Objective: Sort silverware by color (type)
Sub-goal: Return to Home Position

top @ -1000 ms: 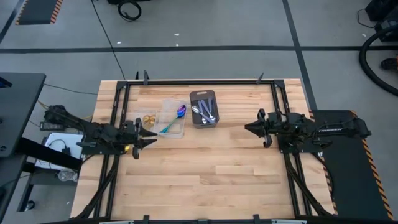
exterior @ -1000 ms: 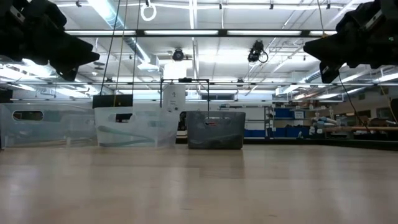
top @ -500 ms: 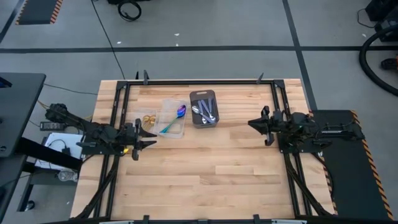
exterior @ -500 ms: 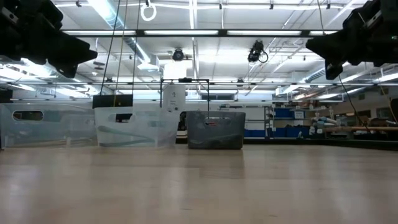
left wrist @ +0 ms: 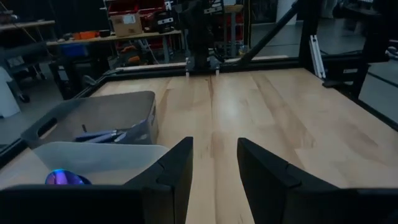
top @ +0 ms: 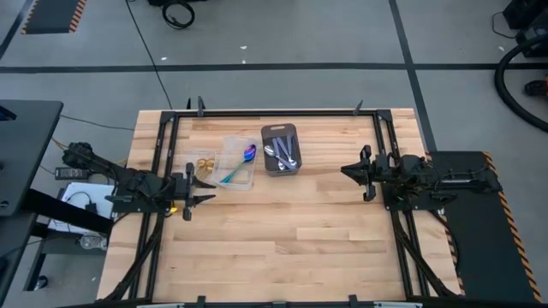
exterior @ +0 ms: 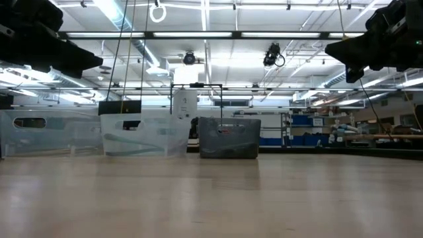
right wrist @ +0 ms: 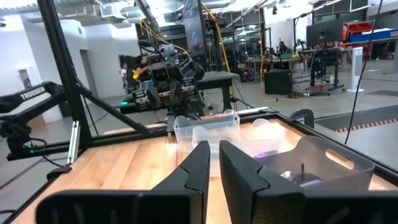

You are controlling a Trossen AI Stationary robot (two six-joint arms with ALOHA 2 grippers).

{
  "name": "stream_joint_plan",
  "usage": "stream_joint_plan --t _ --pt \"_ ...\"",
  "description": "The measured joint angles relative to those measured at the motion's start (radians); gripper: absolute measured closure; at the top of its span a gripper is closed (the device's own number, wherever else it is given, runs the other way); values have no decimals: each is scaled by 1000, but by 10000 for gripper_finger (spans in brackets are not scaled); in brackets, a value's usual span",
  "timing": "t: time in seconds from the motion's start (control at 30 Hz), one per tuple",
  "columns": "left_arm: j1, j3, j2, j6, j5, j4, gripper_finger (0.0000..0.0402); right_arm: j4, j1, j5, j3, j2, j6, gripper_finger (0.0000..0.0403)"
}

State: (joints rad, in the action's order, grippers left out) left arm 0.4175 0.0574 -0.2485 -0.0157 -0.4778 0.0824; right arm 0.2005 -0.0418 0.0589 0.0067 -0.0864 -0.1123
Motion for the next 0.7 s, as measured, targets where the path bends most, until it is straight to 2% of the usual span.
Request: stream_joint_plan --t 0.7 --pt "0 0 0 4 0 2 269 0 0 0 0 0 0 357"
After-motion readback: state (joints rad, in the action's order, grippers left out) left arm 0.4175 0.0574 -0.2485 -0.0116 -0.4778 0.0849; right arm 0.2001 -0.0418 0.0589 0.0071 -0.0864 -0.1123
